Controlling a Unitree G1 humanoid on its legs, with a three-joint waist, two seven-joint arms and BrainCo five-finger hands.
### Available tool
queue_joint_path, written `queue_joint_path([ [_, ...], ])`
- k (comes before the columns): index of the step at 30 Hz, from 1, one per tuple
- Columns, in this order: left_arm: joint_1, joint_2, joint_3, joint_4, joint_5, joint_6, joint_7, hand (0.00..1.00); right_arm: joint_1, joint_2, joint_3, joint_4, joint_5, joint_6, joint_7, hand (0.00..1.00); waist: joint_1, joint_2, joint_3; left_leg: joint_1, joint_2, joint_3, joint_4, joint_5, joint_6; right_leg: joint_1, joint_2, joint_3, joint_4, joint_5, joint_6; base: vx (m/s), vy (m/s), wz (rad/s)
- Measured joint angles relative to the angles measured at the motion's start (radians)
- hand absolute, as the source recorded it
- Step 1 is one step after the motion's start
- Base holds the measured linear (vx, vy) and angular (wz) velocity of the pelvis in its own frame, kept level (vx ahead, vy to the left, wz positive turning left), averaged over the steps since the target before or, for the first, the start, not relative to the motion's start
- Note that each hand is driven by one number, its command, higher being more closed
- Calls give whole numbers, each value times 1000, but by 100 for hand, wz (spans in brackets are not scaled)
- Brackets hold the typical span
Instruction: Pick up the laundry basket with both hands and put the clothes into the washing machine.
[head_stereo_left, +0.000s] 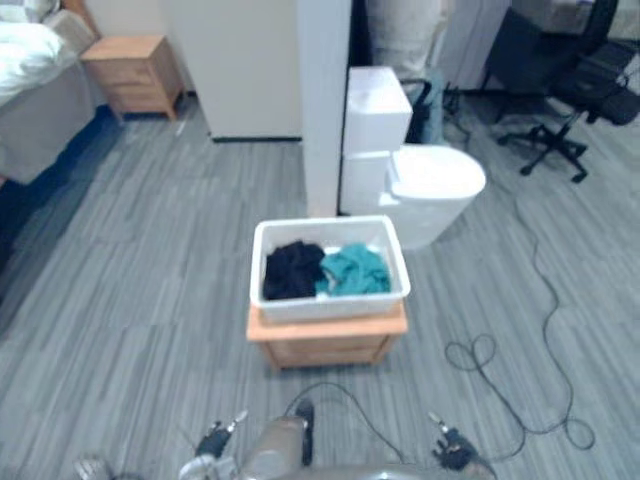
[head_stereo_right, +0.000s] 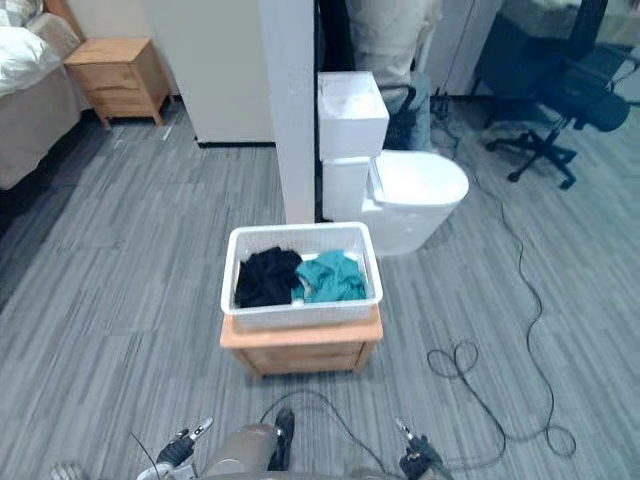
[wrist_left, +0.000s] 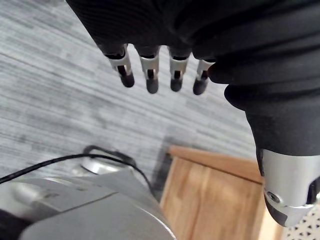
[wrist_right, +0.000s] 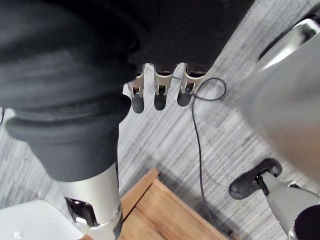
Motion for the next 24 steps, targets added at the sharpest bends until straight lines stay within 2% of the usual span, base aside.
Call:
queue_joint_path([
  [1,-2,-5,0,-1,0,0,-1,0,8,-1,-2,0,-1,1,2,0,-6,5,0,43,-2,-8,-6,-20,6,-39,-18,-32,65,-11,-17,628,131,33],
  [2,-10,-11,-3,1,0,0,-3,0,17,-1,-30,5,-2,2,17,0,-18,33,8,144,7,-35,-54,-30,10,-89,-46,-118,74,-78,-62,620,109,32],
  [3,-13,-15,-5,1,0,-1,-3,0,23,-2,-37,5,-2,2,18,0,-18,41,8,182,15,-43,-81,-30,10,-98,-55,-149,39,-104,-60,443,45,31],
  [4,-15,-31,-5,0,-1,-2,-4,0,33,-2,-73,5,-1,2,19,0,-16,70,9,232,30,-49,-127,-30,10,-124,-63,-197,-77,-140,-58,385,-3,30],
  [5,-21,-49,2,-1,-3,-2,-3,0,38,-1,-105,4,-1,2,18,0,-18,63,-5,270,43,-63,-159,-31,7,-139,-61,-221,-290,-141,-58,369,-35,43],
  [7,-25,-46,1,-3,-3,-4,-4,0,43,3,-120,5,0,2,18,0,-27,62,-16,274,49,-86,-171,-46,-15,-132,-44,-210,-509,-107,-46,365,-145,63],
  [8,-25,-42,-2,-9,-4,-7,-4,0,51,17,-143,6,0,3,16,0,-35,28,-27,277,35,-112,-173,-60,-35,-121,-42,-172,-684,24,-43,412,-285,72],
  [9,-25,-47,0,-7,-4,-8,-1,0,59,21,-154,6,0,5,16,0,-35,17,-37,285,45,-140,-167,-78,-52,-90,-36,-169,-735,26,-18,331,-270,50],
  [11,-10,-62,0,-7,-4,-9,-4,0,55,16,-159,5,0,5,17,0,-28,46,-54,289,80,-148,-166,-83,-60,-58,1,-192,-796,35,-30,241,-216,12],
  [12,1,-75,0,-5,-4,-9,-4,0,51,9,-159,8,0,6,17,0,-24,69,-63,293,103,-154,-169,-94,-78,-27,30,-205,-847,43,-42,248,-221,3],
  [14,12,-82,1,15,-4,-9,-4,0,48,-6,-139,15,-1,9,17,0,-16,89,-75,295,129,-162,-172,-99,-85,18,61,-223,-922,66,-60,202,-186,8],
  [15,14,-81,4,25,-3,-11,-4,0,47,-14,-125,15,-1,9,17,0,-15,83,-77,294,132,-174,-172,-101,-89,43,75,-237,-963,74,-63,113,-122,24],
  [17,14,-78,13,32,-2,-11,-5,0,39,-27,-86,15,-2,8,17,0,-14,92,-86,286,146,-196,-172,-109,-103,64,92,-254,-1004,77,-68,72,-106,27],
  [21,14,-68,54,31,1,-11,-5,0,18,-30,-13,15,0,1,17,0,-11,81,-83,226,142,-237,-106,-121,-122,62,100,-300,-1022,79,-71,-1,-63,38],
  [23,21,-55,68,24,2,-11,-5,0,-6,-36,18,14,0,0,16,0,-9,80,-70,170,126,-238,-3,-124,-127,66,93,-318,-1014,77,-74,-68,-29,34],
  [24,29,-52,70,23,-1,-10,-3,0,-23,-44,31,2,5,-1,11,0,-9,90,-57,134,124,-238,57,-128,-133,70,88,-327,-1010,76,-75,-98,14,18],
])
